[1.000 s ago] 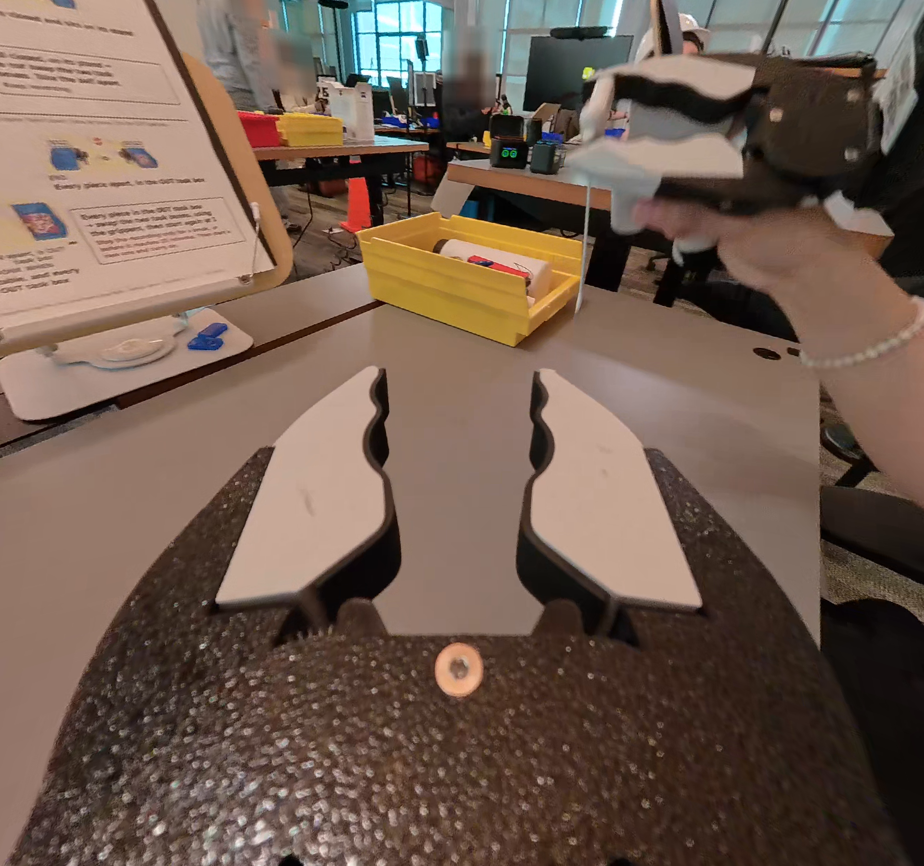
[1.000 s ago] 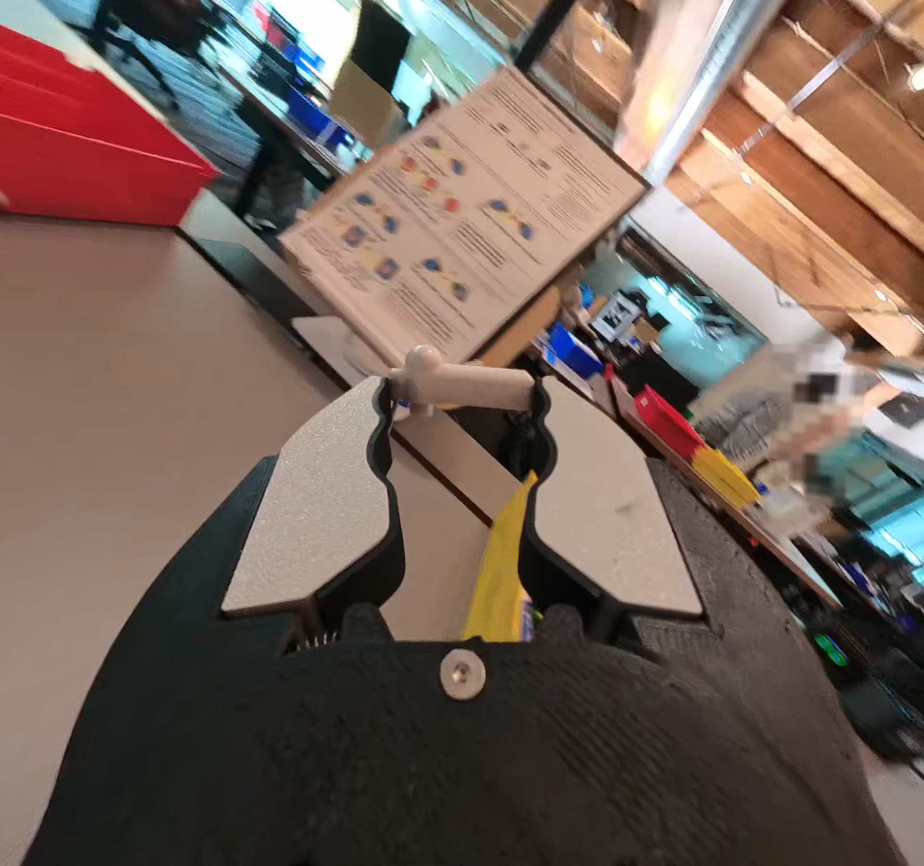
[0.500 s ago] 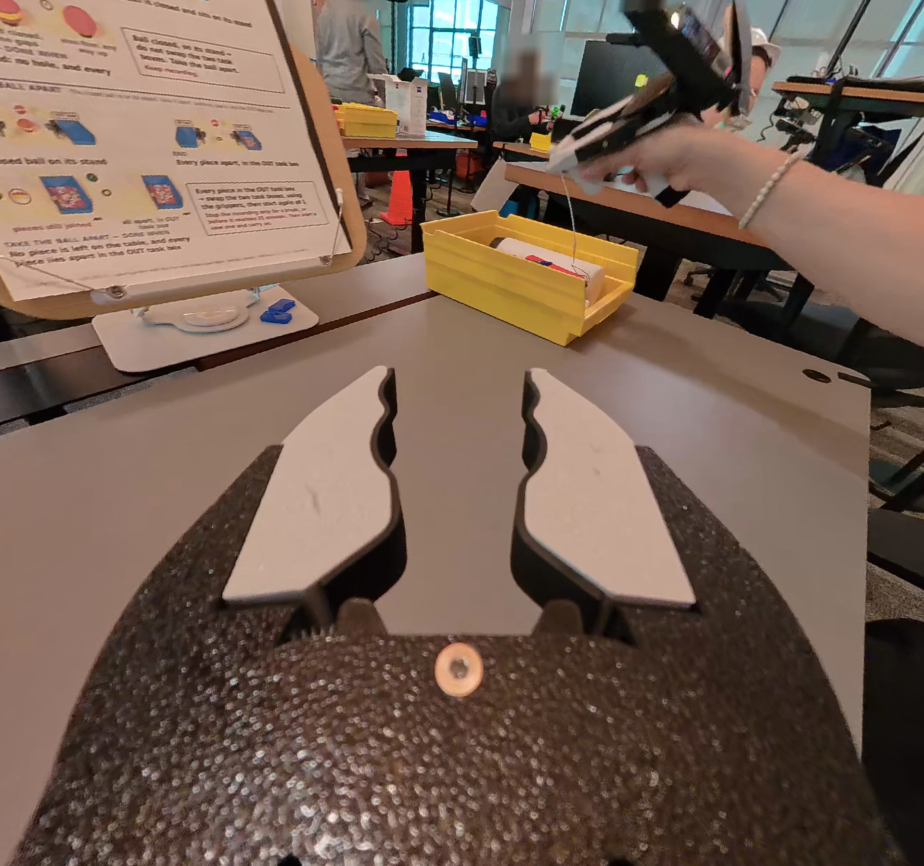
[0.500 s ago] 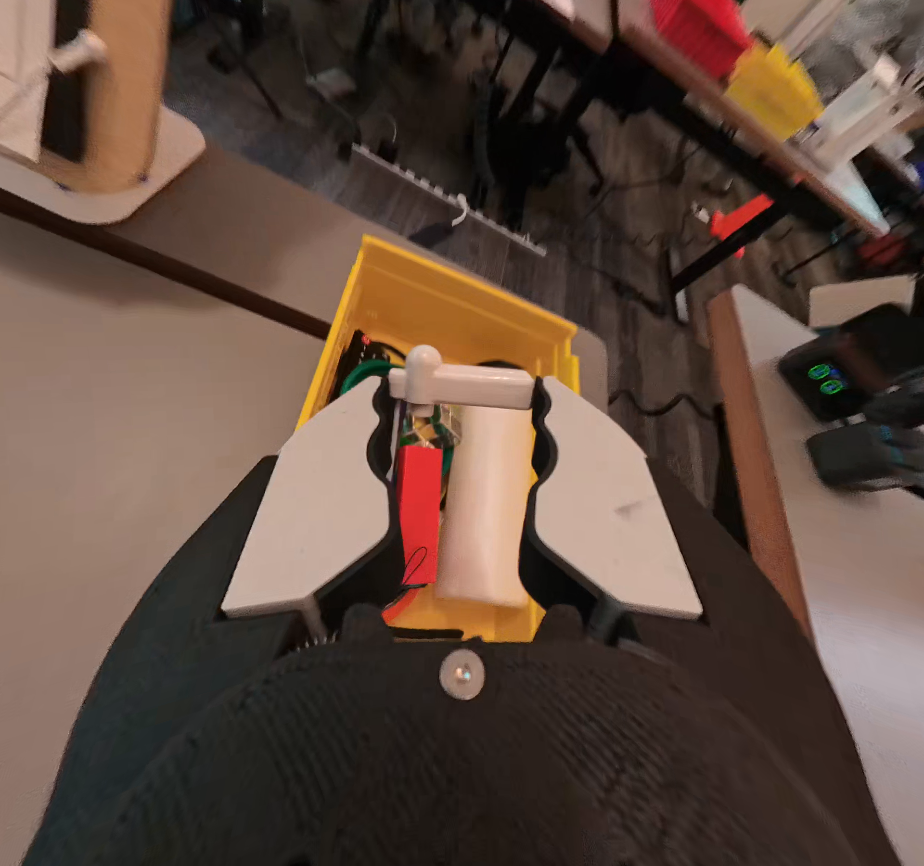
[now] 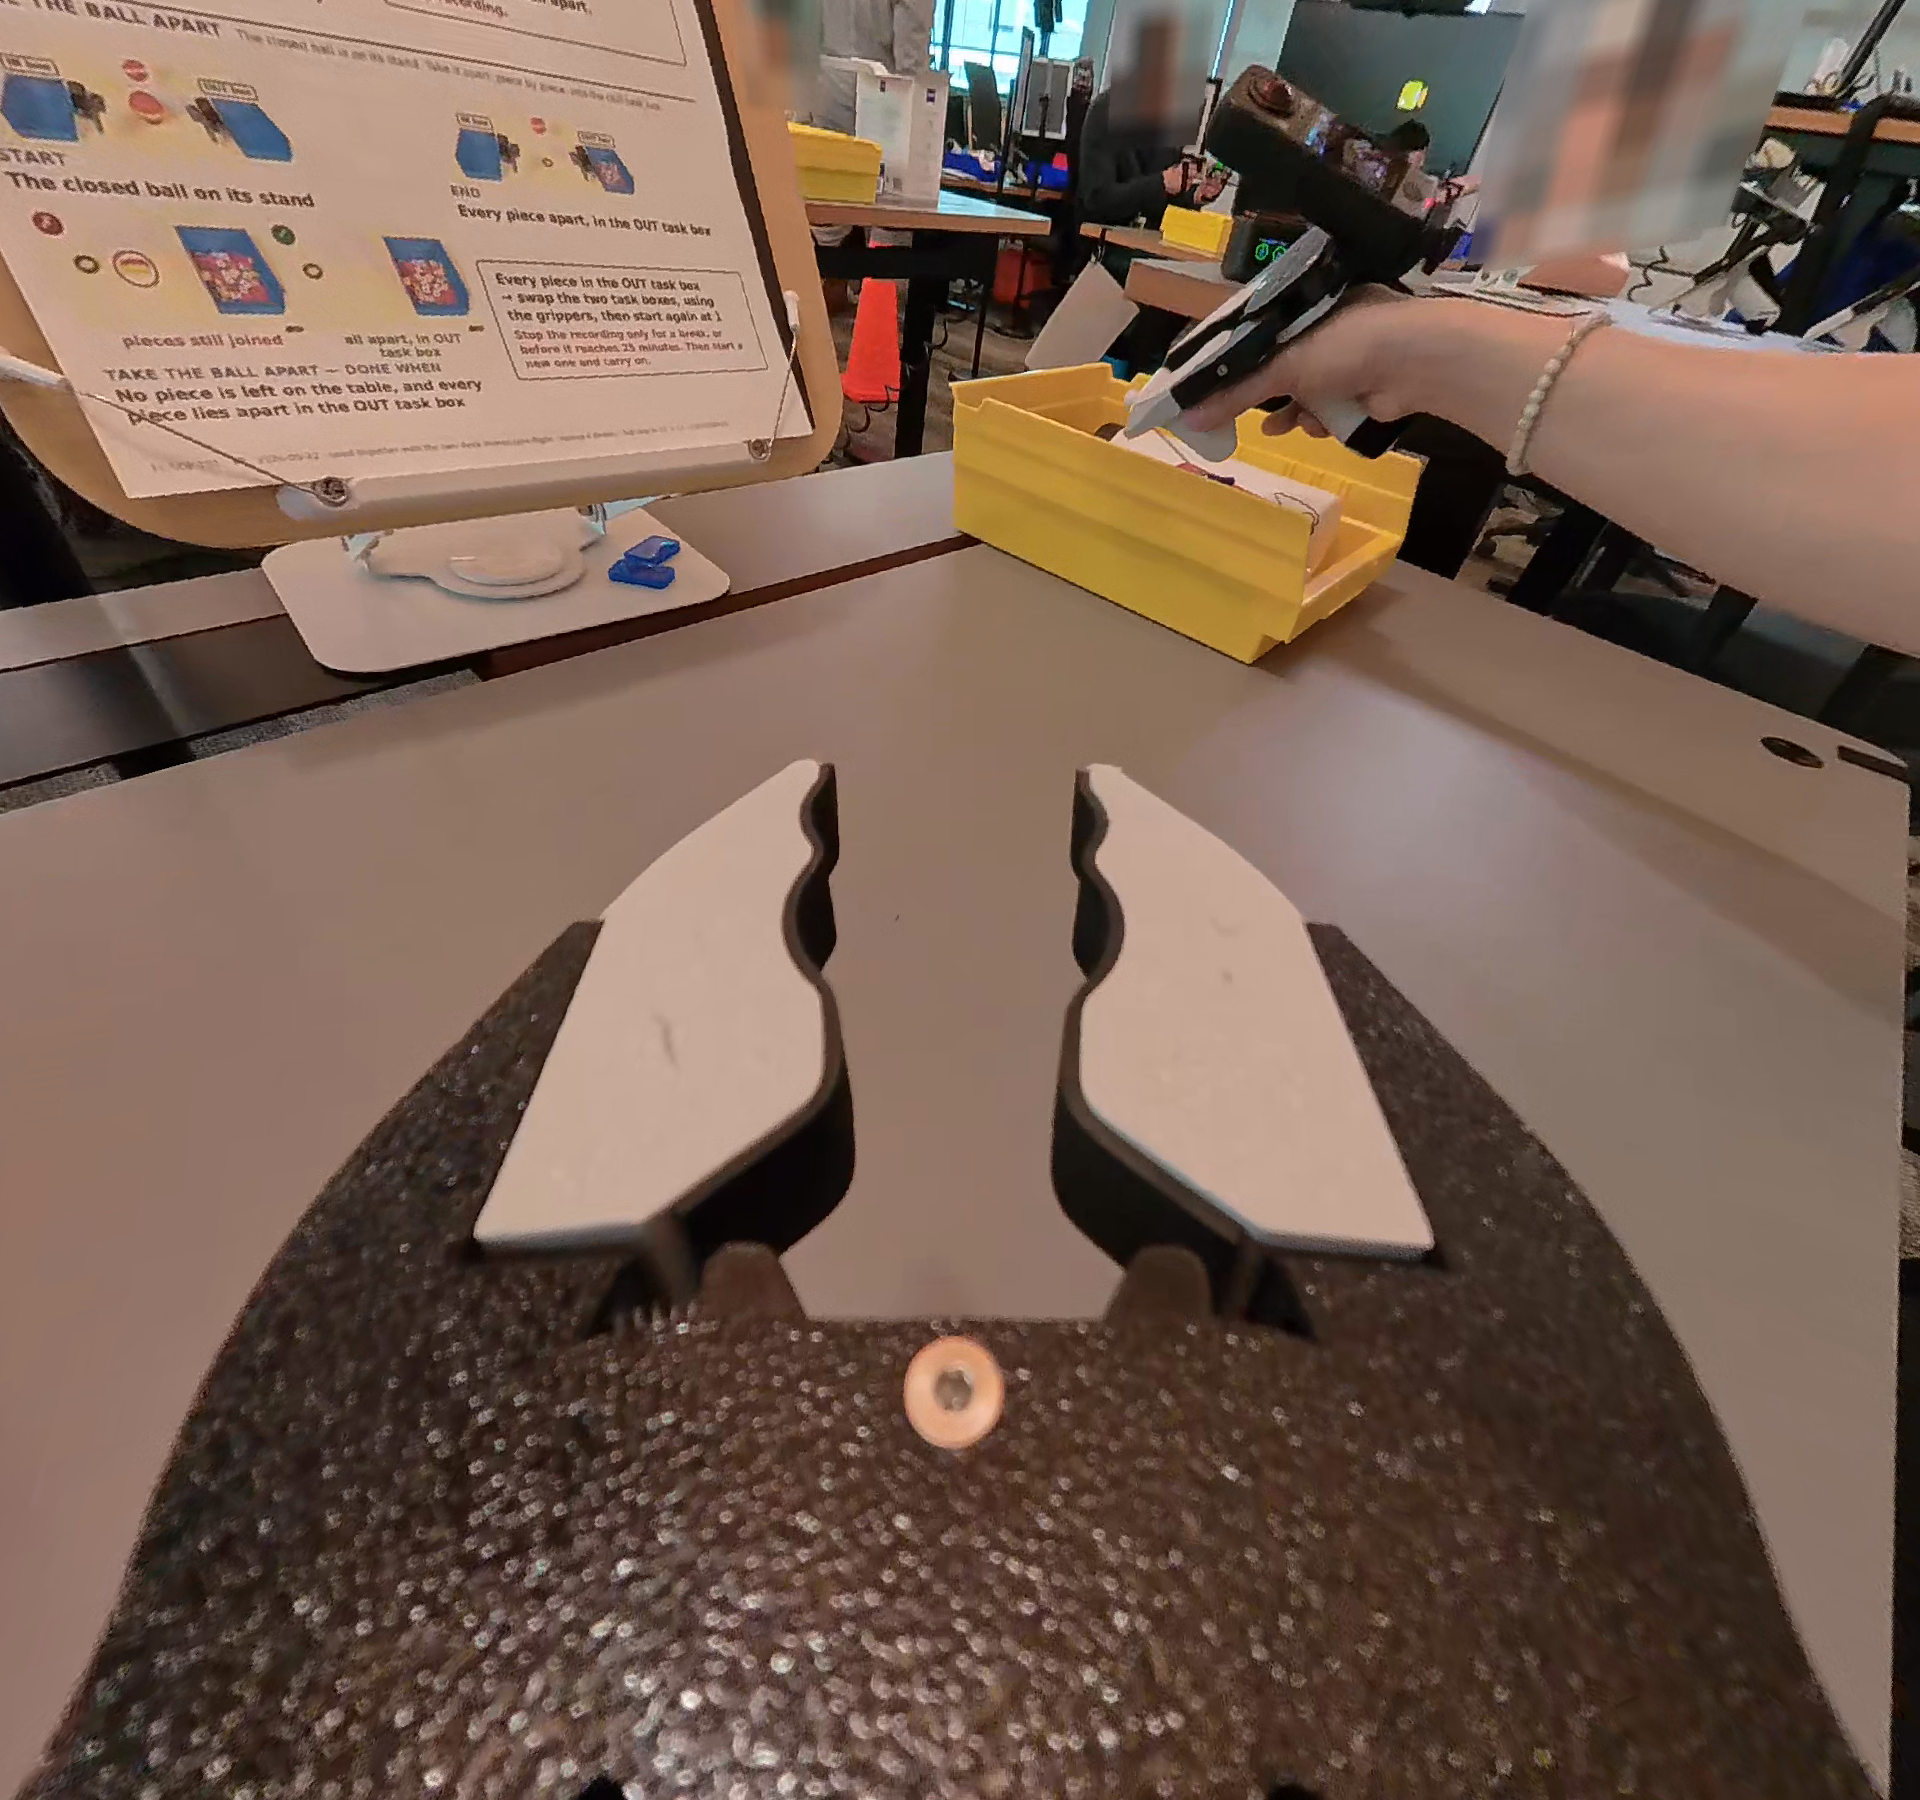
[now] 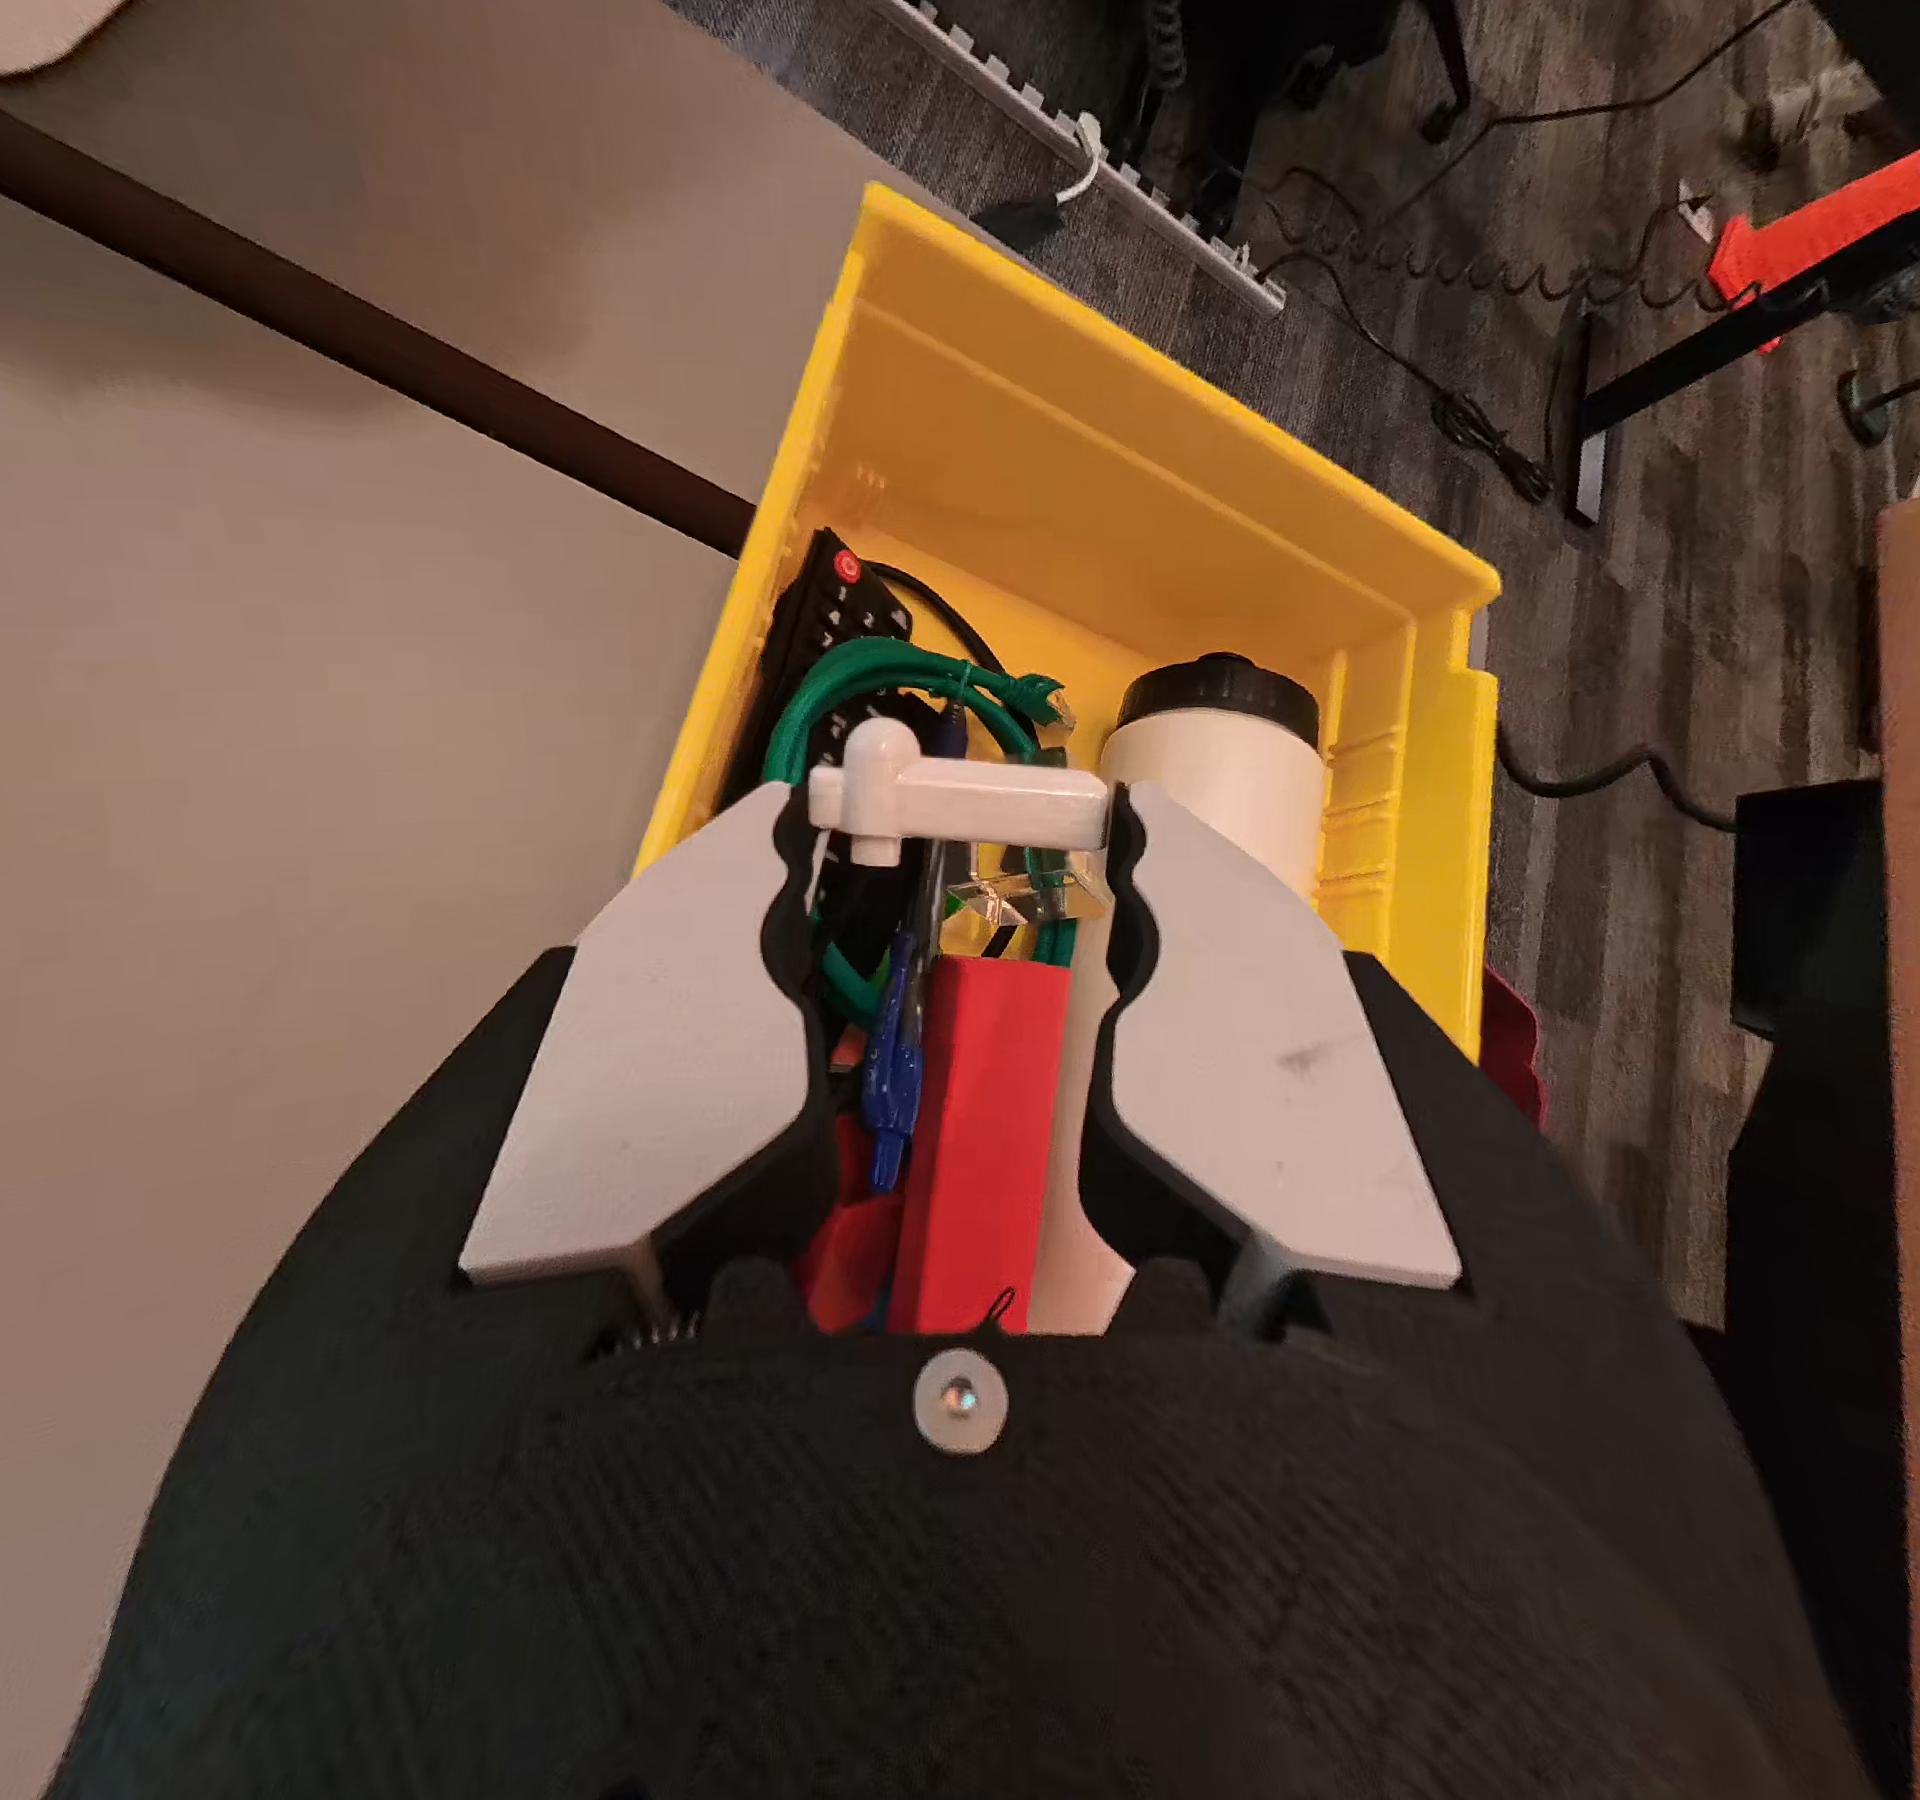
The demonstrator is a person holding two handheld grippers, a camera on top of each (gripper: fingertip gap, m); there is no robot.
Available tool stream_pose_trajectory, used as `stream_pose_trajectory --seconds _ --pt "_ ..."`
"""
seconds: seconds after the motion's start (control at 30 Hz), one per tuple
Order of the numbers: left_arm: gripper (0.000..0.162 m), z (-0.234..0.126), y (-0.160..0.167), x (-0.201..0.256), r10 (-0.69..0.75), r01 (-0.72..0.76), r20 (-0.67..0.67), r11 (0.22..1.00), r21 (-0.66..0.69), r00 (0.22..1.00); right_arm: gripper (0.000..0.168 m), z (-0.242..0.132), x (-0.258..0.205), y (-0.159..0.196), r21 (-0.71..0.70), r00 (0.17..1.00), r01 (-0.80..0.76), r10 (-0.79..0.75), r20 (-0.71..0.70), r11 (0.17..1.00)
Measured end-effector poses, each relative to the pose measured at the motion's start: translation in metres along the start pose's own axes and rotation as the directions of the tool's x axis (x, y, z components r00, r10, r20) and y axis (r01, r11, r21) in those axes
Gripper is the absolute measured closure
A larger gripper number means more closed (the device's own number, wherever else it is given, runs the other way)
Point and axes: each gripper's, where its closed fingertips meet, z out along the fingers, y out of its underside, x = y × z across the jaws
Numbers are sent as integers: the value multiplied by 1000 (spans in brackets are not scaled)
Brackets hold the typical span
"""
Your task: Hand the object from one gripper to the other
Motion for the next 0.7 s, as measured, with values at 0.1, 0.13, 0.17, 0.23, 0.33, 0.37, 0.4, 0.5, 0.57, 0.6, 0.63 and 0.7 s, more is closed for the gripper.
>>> stream_pose_trajectory --seconds 0.1,0.13,0.17,0.23,0.33,0.37,0.4,0.5,0.57,0.6,0.63,0.7 --pt "120 -2 1 -2 -8 8 -5 1000 -5 1000 107 1 8 4 -6 998 -62 62 -12 998" --pt "120 -3 1 -4 -11 11 -4 1000 -4 1000 107 0 9 4 10 996 -90 90 -4 996" --pt "120 -4 1 -6 -15 15 0 1000 -3 1000 106 -1 8 2 32 993 -118 118 11 993" --pt "120 -6 2 -12 -27 27 12 1000 -2 1000 104 -8 5 0 68 985 -172 169 42 983" --pt "120 -11 2 -20 -48 48 34 999 4 998 103 -31 -1 -12 190 981 -192 189 35 963" --pt "120 -13 1 -23 -51 51 42 999 8 998 104 -42 -6 -18 249 982 -186 184 32 950" --pt "120 -15 0 -25 -52 52 51 999 12 997 105 -55 -13 -24 310 982 -188 183 43 932" --pt "120 -27 -5 -37 -15 15 112 1000 5 994 107 -96 -39 -34 481 978 -207 190 83 852" --pt "120 -45 -11 -54 49 -46 204 999 -23 978 108 -122 -65 -32 553 976 -217 163 146 804" --pt "120 -58 -12 -67 77 -65 266 996 -54 961 108 -133 -78 -28 579 972 -233 160 174 782" --pt "120 -72 -13 -83 96 -70 334 994 -88 938 109 -142 -92 -24 598 967 -242 144 208 764" --pt "119 -100 -11 -113 132 -60 429 982 -176 894 110 -154 -120 -14 614 959 -250 103 265 749"
